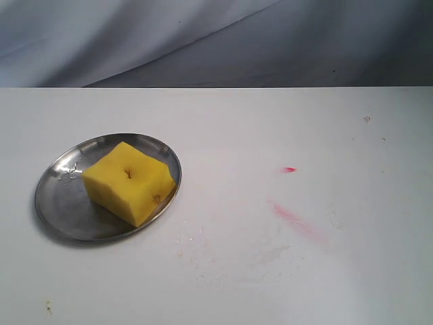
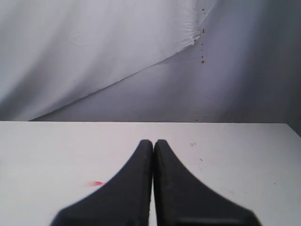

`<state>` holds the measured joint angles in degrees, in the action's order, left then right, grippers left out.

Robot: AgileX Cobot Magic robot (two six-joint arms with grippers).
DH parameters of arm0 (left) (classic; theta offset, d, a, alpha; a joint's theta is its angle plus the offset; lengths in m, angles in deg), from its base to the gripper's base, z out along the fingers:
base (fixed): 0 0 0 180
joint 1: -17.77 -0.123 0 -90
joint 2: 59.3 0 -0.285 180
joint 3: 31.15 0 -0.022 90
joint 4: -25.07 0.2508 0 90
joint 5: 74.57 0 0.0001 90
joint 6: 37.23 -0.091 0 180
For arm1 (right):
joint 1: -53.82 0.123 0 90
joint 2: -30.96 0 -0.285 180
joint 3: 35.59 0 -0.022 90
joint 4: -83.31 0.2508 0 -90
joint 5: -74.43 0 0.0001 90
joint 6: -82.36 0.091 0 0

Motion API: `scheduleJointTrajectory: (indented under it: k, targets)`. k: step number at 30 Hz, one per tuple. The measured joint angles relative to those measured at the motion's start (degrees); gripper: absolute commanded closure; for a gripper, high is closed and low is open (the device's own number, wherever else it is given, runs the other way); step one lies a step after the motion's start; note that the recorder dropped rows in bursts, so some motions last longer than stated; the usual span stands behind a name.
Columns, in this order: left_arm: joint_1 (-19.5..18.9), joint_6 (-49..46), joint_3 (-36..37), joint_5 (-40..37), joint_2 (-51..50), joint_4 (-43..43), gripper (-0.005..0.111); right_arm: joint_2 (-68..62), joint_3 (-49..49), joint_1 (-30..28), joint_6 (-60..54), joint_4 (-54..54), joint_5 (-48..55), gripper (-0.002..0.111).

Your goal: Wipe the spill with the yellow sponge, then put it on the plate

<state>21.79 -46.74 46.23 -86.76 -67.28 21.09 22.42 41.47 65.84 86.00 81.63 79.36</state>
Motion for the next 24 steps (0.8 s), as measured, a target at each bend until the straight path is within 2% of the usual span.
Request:
scheduleJointTrajectory:
  k: [24]
  targets:
    - [0.0, 0.0, 0.0, 0.0, 0.0, 0.0, 0.107, 0.4, 0.0, 0.0, -2.0, -0.3, 1.6, 0.108]
